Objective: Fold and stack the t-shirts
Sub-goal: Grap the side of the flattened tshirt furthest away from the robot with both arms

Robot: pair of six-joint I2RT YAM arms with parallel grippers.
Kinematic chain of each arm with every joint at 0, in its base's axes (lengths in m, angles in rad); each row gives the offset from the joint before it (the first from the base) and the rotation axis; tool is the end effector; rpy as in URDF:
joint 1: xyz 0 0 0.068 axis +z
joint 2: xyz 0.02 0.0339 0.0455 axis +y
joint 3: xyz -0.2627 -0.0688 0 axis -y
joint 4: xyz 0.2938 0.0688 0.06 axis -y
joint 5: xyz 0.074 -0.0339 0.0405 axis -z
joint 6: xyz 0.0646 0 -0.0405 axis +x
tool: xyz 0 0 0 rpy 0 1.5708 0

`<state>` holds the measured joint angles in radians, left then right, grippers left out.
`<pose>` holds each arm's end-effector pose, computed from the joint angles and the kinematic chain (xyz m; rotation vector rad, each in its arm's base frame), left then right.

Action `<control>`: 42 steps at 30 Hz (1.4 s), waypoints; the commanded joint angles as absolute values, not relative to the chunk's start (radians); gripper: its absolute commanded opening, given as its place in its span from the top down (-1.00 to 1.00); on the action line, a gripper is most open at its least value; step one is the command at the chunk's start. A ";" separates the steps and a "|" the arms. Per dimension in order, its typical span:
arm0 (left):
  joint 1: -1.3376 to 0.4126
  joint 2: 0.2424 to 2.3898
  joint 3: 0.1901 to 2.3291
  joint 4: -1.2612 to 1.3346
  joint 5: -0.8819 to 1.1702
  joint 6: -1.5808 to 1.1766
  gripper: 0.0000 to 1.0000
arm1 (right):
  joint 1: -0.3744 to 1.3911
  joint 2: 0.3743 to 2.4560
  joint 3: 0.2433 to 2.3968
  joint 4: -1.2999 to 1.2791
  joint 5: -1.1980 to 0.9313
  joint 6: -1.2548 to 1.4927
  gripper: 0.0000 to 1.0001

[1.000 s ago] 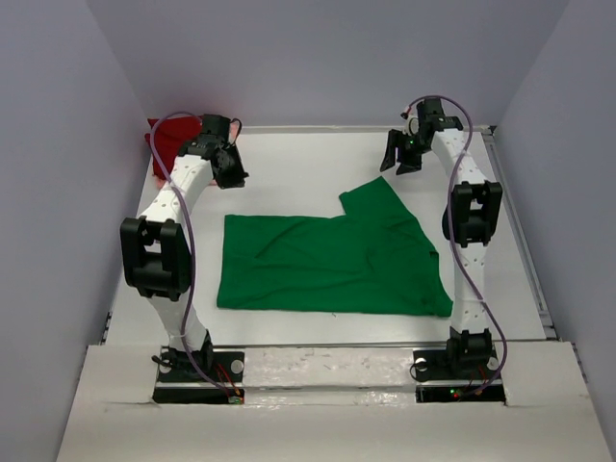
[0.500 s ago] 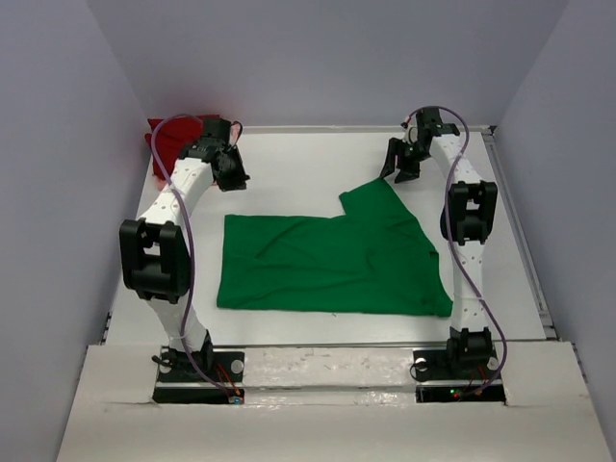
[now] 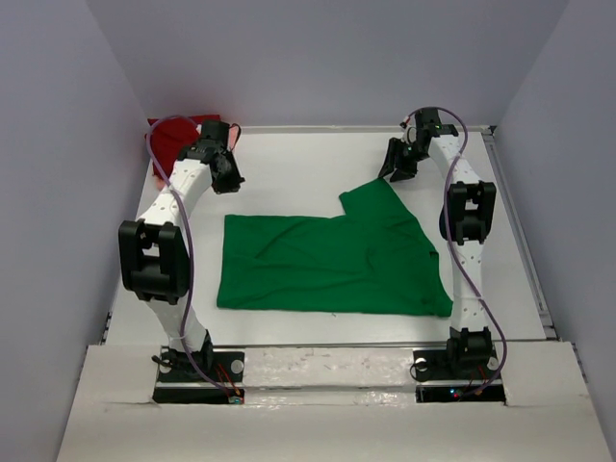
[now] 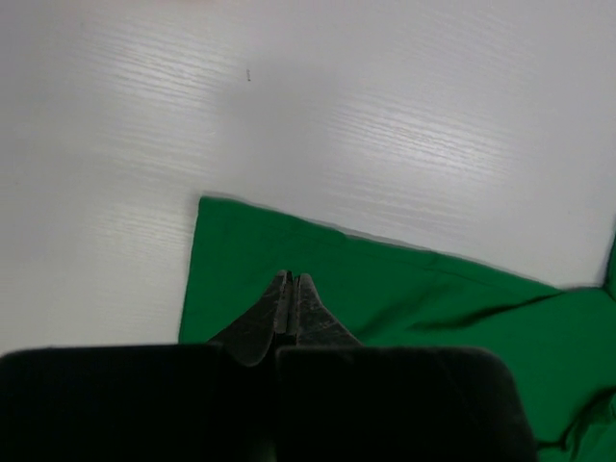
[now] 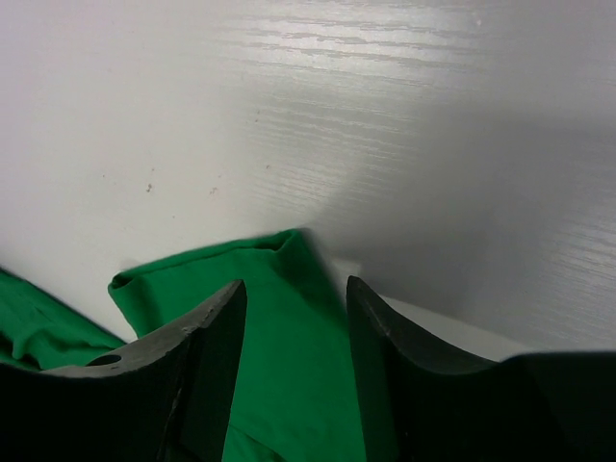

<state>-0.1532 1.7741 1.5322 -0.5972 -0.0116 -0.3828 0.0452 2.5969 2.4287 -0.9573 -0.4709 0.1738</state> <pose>0.4599 -0.0703 0.2555 -0.2829 2.4065 -0.2323 0.5991 0.0564 0.1408 0.0268 2.6713 0.7021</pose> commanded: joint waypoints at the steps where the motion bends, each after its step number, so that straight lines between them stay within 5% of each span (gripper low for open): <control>1: -0.133 1.729 1.531 -0.643 -0.128 -0.408 1.00 | 0.038 2.597 2.444 -0.914 -0.500 0.192 0.05; 7: -0.124 1.845 1.589 -0.782 -0.343 -0.480 1.00 | 0.038 2.589 2.416 -0.903 -0.488 0.201 0.19; 27: -0.101 1.743 1.594 -0.768 -0.239 -0.462 1.00 | 0.058 2.611 2.335 -0.865 -0.499 0.183 0.27; 34: -0.083 1.795 1.574 -0.781 -0.250 -0.459 1.00 | 0.077 2.583 2.283 -0.856 -0.479 0.187 0.65; 37: -0.081 1.815 1.571 -0.779 -0.250 -0.451 1.00 | 0.077 2.563 2.251 -0.845 -0.468 0.193 0.97; 42: -0.081 1.835 1.565 -0.776 -0.276 -0.437 1.00 | 0.097 2.514 2.211 -0.833 -0.431 0.198 1.00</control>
